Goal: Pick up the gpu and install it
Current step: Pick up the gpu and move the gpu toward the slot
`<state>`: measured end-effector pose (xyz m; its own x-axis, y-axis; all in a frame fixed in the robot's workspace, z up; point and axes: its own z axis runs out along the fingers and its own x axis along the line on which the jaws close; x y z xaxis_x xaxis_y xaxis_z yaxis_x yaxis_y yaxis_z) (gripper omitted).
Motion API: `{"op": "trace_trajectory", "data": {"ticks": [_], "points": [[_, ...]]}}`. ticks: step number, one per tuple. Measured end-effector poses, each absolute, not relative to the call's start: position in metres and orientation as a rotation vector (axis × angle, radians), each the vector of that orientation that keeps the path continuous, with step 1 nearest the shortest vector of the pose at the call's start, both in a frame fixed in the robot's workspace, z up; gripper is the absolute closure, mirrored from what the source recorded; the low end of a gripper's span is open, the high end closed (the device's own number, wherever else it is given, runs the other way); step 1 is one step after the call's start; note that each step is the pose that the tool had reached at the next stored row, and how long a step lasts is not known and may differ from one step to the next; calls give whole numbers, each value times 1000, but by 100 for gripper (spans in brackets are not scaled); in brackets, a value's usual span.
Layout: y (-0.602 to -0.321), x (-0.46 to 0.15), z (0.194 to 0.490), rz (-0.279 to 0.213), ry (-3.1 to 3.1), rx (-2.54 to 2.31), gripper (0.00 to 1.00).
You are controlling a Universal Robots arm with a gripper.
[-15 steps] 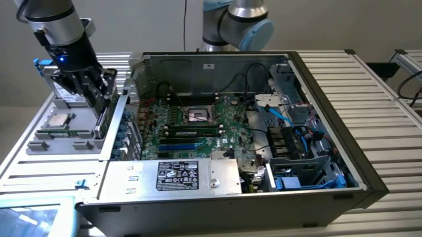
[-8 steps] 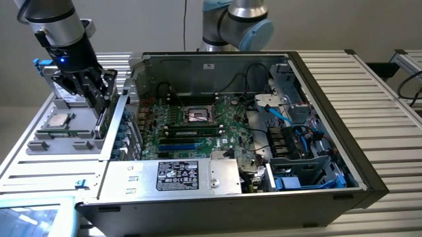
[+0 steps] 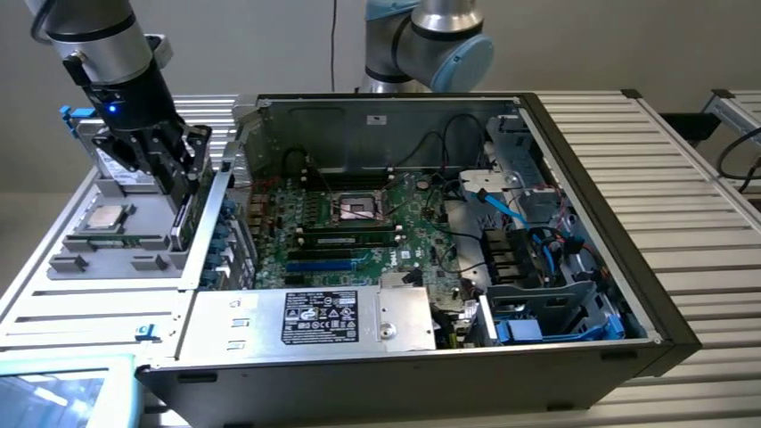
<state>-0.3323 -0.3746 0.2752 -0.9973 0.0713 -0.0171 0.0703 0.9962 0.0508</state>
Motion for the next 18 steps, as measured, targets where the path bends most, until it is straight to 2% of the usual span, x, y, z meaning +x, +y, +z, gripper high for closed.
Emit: {"op": "trace_trajectory", "data": {"ticks": [18], "points": [[-375,-332,247,86,3120,111,58]]}}
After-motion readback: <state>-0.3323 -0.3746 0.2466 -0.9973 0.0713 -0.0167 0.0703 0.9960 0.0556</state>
